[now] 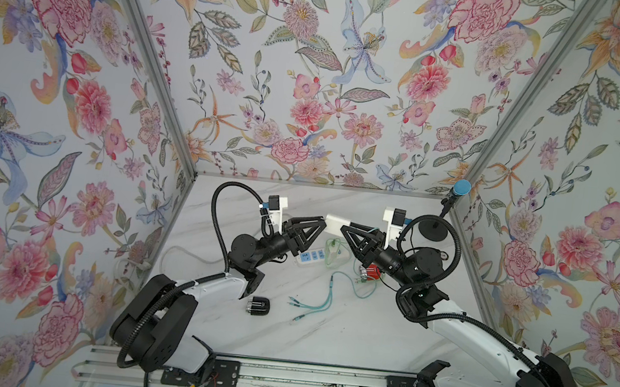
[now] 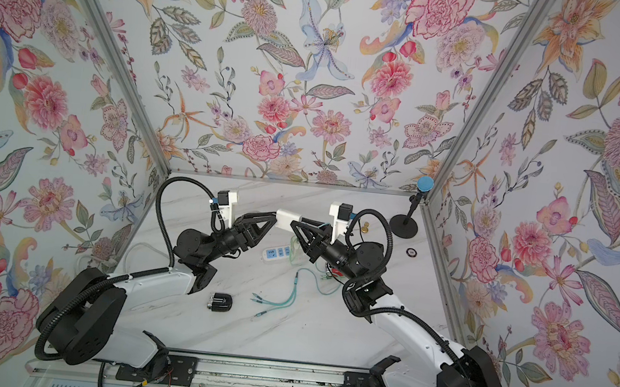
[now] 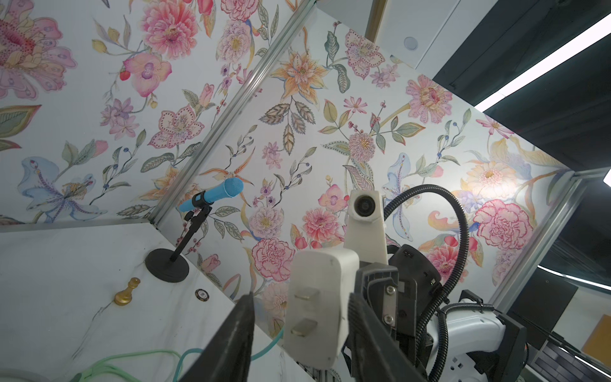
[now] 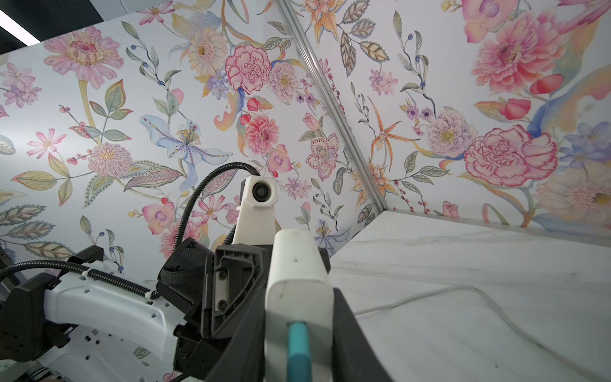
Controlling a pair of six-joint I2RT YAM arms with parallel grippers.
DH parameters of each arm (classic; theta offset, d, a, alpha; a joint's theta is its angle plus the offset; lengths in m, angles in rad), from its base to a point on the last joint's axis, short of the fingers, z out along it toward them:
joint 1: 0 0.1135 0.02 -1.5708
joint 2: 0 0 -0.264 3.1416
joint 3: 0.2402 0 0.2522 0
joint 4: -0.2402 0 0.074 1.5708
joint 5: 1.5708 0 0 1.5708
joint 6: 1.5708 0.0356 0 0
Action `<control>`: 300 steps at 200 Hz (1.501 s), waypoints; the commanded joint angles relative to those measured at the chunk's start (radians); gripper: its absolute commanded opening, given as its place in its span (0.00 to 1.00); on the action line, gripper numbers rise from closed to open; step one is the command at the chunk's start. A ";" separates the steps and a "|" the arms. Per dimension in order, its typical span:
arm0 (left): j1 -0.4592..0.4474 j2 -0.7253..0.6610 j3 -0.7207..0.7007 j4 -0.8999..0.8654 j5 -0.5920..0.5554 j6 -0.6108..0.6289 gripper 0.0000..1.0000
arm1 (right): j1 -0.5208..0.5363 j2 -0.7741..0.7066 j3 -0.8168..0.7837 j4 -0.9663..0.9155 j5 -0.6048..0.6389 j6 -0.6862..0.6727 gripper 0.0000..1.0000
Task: Charge the electric shaver
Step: Pick up the plug from the center of the board, then insert the plug into the socket.
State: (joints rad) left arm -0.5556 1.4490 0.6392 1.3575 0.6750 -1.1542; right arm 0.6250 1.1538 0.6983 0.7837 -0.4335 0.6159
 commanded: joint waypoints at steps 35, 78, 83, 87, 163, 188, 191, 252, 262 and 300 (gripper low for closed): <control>0.105 -0.156 -0.073 -0.257 0.058 0.198 0.63 | 0.007 0.015 0.275 -0.742 0.170 -0.288 0.02; 0.203 -0.359 -0.028 -0.741 -0.014 0.465 0.67 | 0.017 0.237 0.552 -1.099 0.303 -0.384 0.02; 0.214 -0.378 -0.019 -0.797 -0.037 0.500 0.67 | 0.017 0.274 0.593 -1.138 0.320 -0.397 0.02; 0.223 -0.392 -0.009 -0.847 -0.058 0.523 0.67 | 0.018 0.305 0.627 -1.171 0.334 -0.407 0.02; 0.324 -0.493 0.147 -1.401 -0.402 0.848 0.70 | 0.152 0.820 1.203 -1.630 0.621 -0.497 0.02; 0.378 -0.505 0.121 -1.383 -0.357 0.833 0.70 | 0.163 0.875 1.233 -1.656 0.644 -0.482 0.02; 0.383 -0.505 0.119 -1.382 -0.353 0.833 0.70 | 0.162 0.877 1.232 -1.656 0.644 -0.479 0.02; 0.426 -0.483 0.102 -1.358 -0.277 0.826 0.70 | 0.195 0.881 1.134 -1.655 0.643 -0.412 0.02; 0.429 -0.477 0.100 -1.355 -0.268 0.824 0.70 | 0.199 0.884 1.129 -1.654 0.644 -0.407 0.02; 0.433 -0.479 0.082 -1.339 -0.252 0.816 0.69 | 0.211 0.891 1.110 -1.645 0.648 -0.389 0.01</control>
State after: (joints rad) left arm -0.1356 0.9699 0.7433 0.0021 0.3904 -0.3473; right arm 0.8299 2.0438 1.8244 -0.8520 0.1928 0.1989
